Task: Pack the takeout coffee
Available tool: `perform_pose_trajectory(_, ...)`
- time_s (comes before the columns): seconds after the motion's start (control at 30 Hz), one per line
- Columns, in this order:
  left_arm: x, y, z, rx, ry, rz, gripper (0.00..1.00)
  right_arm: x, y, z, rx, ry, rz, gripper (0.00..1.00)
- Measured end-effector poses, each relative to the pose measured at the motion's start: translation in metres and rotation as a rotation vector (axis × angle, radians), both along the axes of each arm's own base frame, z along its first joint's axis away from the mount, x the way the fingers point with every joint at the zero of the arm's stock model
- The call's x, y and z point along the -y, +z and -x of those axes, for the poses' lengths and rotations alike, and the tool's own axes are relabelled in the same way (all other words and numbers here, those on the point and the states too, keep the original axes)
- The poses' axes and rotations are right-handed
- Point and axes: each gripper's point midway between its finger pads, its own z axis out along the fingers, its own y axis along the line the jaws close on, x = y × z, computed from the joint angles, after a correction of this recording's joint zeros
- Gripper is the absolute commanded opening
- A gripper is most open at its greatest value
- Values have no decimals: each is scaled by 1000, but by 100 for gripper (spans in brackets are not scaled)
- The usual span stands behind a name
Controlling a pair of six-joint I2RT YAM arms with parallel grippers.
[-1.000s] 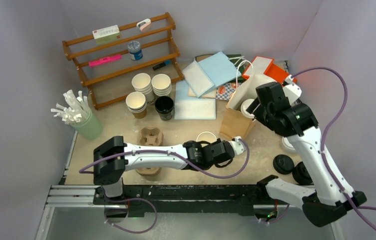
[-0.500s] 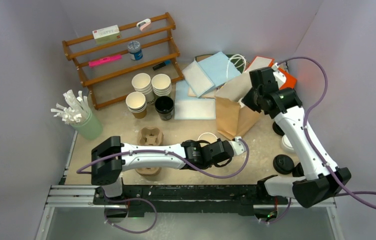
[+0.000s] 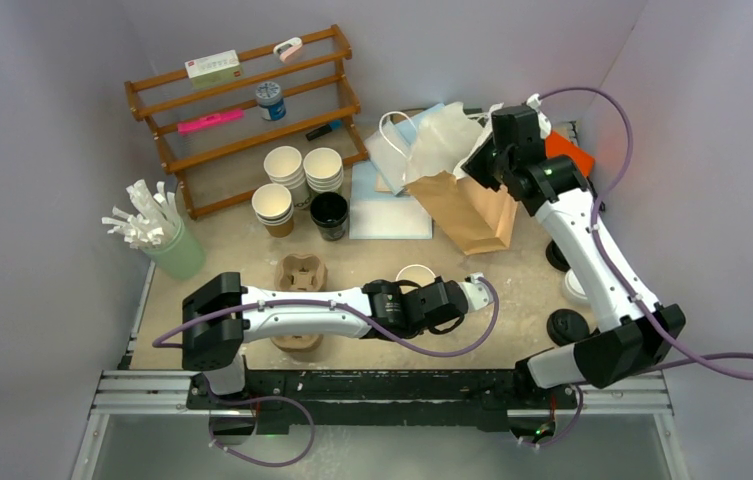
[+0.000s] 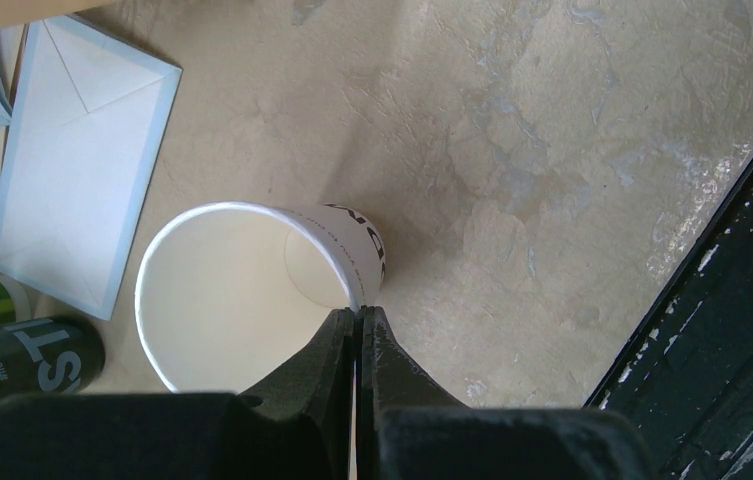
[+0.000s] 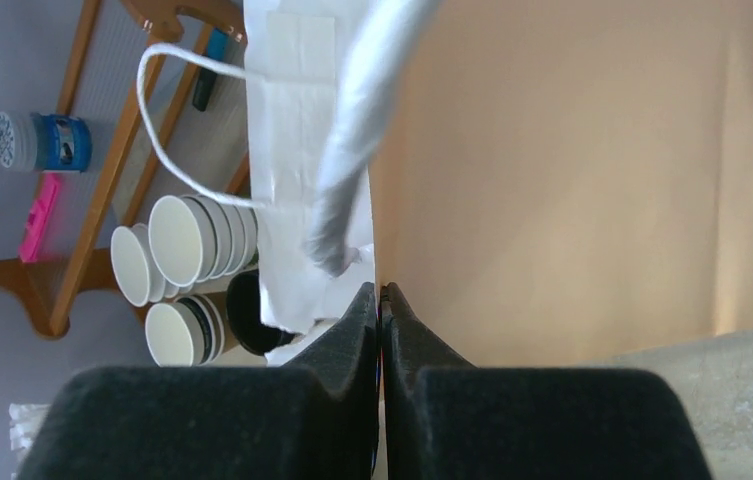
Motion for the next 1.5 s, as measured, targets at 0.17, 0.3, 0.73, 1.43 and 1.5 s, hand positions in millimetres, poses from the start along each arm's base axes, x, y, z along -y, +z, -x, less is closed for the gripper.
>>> perform_pose_trajectory(0.17, 0, 0, 0, 0, 0, 1, 0, 5, -15, 11, -11, -14, -5, 13)
perform_pose_trajectory(0.3, 0, 0, 0, 0, 0, 0, 0, 16, -18, 32, -30, -49, -5, 43)
perform_pose_trajectory(0.73, 7, 4, 7, -35, -32, 18, 1, 63, -3, 91, -62, -136, 110, 97)
perform_pose_trajectory(1.43, 11, 17, 15, -82, -52, 25, 43, 113, 21, 158, -109, -188, 266, 87)
perform_pose_trajectory(1.5, 15, 24, 14, -78, -50, 43, 44, 116, 23, 165, -92, -200, 252, 76)
